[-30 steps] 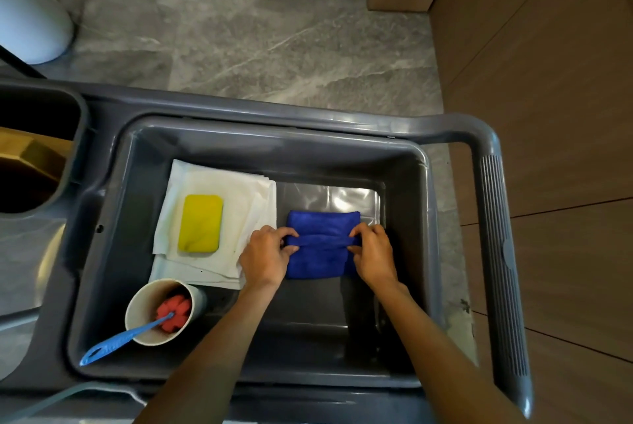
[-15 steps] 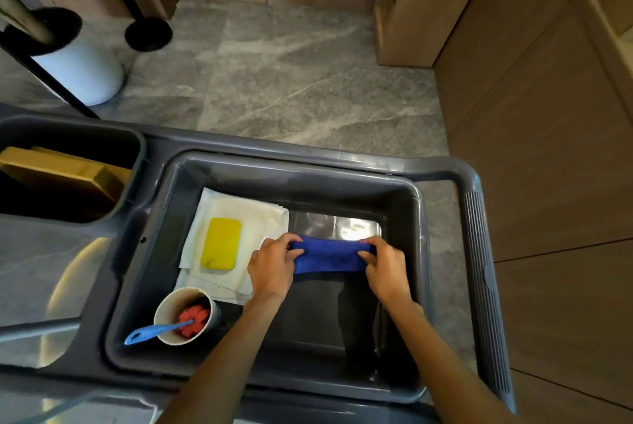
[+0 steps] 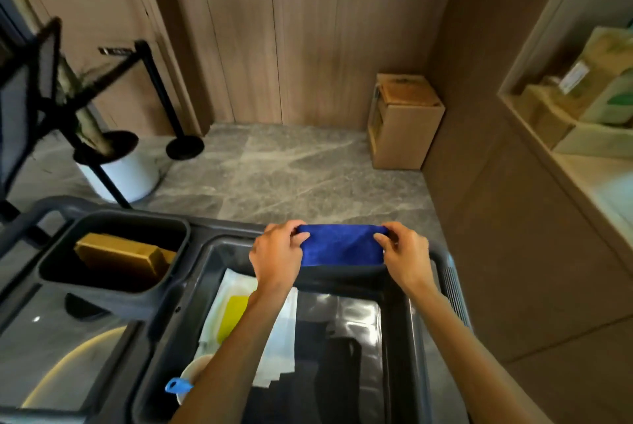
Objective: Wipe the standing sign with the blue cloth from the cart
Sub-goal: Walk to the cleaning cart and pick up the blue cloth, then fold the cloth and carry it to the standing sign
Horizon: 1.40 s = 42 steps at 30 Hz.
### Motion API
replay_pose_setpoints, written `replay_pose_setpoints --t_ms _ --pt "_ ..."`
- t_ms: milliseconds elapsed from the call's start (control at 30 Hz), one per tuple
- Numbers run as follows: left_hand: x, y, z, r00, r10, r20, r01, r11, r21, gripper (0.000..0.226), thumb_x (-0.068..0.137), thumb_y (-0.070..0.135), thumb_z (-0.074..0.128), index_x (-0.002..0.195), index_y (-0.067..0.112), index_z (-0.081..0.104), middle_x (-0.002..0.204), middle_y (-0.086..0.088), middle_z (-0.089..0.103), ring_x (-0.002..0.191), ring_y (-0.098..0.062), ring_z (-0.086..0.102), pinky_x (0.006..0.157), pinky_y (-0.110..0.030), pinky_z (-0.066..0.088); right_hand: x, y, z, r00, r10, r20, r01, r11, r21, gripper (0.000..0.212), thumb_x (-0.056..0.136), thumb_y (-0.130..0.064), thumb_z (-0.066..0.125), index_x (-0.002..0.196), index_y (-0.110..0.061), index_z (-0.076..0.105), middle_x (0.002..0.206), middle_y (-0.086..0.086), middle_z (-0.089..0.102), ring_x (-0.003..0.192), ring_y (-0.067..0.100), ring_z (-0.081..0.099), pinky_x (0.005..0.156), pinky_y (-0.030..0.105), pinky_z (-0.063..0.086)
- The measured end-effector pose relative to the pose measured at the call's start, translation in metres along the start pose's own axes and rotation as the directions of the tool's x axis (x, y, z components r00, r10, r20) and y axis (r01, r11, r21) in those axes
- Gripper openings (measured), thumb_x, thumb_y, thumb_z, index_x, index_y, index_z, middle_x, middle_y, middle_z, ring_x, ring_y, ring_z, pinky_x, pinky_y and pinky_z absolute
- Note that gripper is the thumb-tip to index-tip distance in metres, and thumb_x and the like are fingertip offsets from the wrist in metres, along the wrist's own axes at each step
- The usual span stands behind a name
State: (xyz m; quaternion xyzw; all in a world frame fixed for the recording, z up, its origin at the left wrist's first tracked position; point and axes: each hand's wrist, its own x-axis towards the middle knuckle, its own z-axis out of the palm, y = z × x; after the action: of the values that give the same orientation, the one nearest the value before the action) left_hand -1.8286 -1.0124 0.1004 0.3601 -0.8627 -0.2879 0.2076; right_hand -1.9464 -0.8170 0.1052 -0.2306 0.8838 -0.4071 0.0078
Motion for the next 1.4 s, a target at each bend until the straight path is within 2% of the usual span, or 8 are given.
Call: replay_pose_setpoints --t_ms 200,367,467,600,800,933,1133,1400 --pt "0.035 0.047 -0.054 0.989 0.103 -0.107 -0.109 0.993 -0.054 0.016 0.095 0.036 0.063 0.108 0.037 0.072 0.103 0.002 0.072 0.098 -0.023 0.065 0.078 -0.036 0.048 0.037 -0.055 -0.049 0.984 -0.153 -0.092 0.152 0.988 -0.018 0.008 0.096 -0.021 0.064 0.1 -0.016 0.069 0.075 -0.016 0.059 0.07 -0.008 0.056 0.06 0.002 0.043" --pt "0.055 0.084 -0.097 0.973 0.135 -0.188 -0.154 0.984 -0.088 0.014 0.095 0.034 0.063 0.103 0.038 0.074 0.1 0.005 0.073 0.098 -0.018 0.063 0.072 -0.03 0.034 0.056 -0.096 -0.085 0.956 -0.242 -0.166 0.245 0.969 -0.002 0.006 0.095 -0.019 0.066 0.098 -0.018 0.071 0.078 -0.006 0.067 0.071 -0.002 0.06 0.063 0.008 0.042" --pt "0.062 0.101 -0.118 0.967 0.145 -0.209 -0.179 0.972 -0.153 0.012 0.093 0.03 0.067 0.099 0.035 0.075 0.095 0.009 0.076 0.099 -0.016 0.064 0.072 -0.032 0.04 0.066 -0.115 -0.1 0.948 -0.264 -0.178 0.271 0.963 0.014 0.008 0.095 -0.018 0.066 0.099 -0.016 0.071 0.08 -0.004 0.069 0.073 -0.002 0.06 0.063 0.01 0.043" --pt "0.063 0.104 -0.137 0.967 0.146 -0.21 -0.197 0.949 -0.246 0.013 0.089 0.019 0.073 0.1 0.025 0.079 0.092 0.004 0.078 0.095 -0.018 0.07 0.084 -0.035 0.053 0.074 -0.131 -0.104 0.946 -0.283 -0.157 0.292 0.955 0.042 0.009 0.095 -0.018 0.066 0.102 -0.016 0.071 0.081 -0.005 0.067 0.074 -0.002 0.06 0.063 0.012 0.044" --pt "0.05 0.074 -0.159 0.967 0.046 -0.249 -0.117 0.952 -0.281 0.016 0.088 0.015 0.074 0.102 0.021 0.079 0.092 0.002 0.078 0.092 -0.014 0.071 0.087 -0.035 0.056 0.076 -0.151 -0.075 0.938 -0.336 -0.088 0.343 0.935 0.086 0.009 0.094 -0.017 0.067 0.102 -0.013 0.071 0.077 -0.01 0.064 0.071 -0.003 0.057 0.064 0.009 0.041" --pt "0.03 0.04 -0.177 0.949 -0.043 -0.313 -0.049 0.959 -0.281 0.015 0.088 0.013 0.074 0.1 0.019 0.079 0.092 0.001 0.079 0.095 -0.018 0.072 0.088 -0.04 0.056 0.071 -0.171 -0.042 0.92 -0.391 -0.02 0.39 0.912 0.128 0.008 0.093 -0.016 0.068 0.098 -0.011 0.072 0.077 -0.001 0.068 0.072 0.015 0.06 0.062 0.016 0.037" --pt "-0.011 -0.009 -0.213 0.891 -0.213 -0.4 0.096 0.951 -0.293 0.014 0.089 0.016 0.072 0.096 0.026 0.078 0.086 0.008 0.077 0.096 -0.02 0.072 0.087 -0.041 0.056 0.049 -0.207 0.012 0.887 -0.443 0.13 0.399 0.877 0.267 0.006 0.093 -0.012 0.067 0.095 -0.015 0.071 0.074 -0.008 0.066 0.071 0.009 0.06 0.06 0.001 0.04" --pt "-0.085 -0.068 -0.261 0.773 -0.366 -0.517 0.251 0.926 -0.28 0.017 0.088 0.014 0.072 0.096 0.027 0.078 0.085 0.007 0.076 0.092 -0.017 0.071 0.086 -0.044 0.057 -0.007 -0.26 0.08 0.774 -0.565 0.287 0.458 0.811 0.364 0.007 0.092 -0.015 0.069 0.098 -0.013 0.071 0.087 0.003 0.073 0.081 0.019 0.065 0.069 0.028 0.05"
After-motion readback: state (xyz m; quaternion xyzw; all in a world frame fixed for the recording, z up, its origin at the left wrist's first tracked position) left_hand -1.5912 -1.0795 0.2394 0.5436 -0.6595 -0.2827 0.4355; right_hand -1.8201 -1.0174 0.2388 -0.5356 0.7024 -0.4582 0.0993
